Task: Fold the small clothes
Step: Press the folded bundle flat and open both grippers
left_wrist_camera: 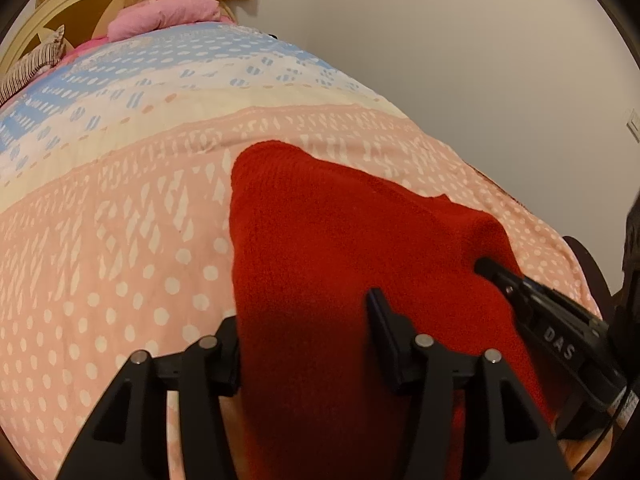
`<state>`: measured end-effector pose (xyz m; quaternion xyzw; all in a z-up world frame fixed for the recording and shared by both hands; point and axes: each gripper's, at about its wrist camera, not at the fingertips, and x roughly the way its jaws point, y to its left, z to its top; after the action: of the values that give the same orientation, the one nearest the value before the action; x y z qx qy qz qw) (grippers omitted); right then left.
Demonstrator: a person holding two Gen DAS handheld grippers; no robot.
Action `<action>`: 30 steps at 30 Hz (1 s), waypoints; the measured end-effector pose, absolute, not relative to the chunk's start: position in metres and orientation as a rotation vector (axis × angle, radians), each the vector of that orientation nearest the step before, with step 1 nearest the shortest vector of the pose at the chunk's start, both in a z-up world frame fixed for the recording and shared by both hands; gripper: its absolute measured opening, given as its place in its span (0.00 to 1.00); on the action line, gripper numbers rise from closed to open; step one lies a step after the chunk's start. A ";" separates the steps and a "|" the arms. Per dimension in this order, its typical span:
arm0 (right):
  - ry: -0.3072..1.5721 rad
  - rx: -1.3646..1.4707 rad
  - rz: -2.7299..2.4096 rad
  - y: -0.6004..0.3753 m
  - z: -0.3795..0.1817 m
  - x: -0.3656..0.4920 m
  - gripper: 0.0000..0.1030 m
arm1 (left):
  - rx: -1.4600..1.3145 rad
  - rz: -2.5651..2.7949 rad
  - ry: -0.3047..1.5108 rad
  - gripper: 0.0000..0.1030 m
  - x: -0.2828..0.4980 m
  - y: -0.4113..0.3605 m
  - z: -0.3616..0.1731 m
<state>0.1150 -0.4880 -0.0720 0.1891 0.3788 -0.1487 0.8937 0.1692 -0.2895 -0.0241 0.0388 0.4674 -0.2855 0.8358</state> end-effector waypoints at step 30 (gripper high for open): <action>0.710 0.652 -0.090 -0.476 -0.062 -0.003 0.57 | -0.116 -0.836 1.013 0.69 0.115 -0.208 -0.016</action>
<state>-0.0032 -0.4760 -0.0618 0.3134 0.3411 -0.0434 0.8852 0.1151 -0.2082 -0.0158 -0.0540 0.4705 -0.3885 0.7904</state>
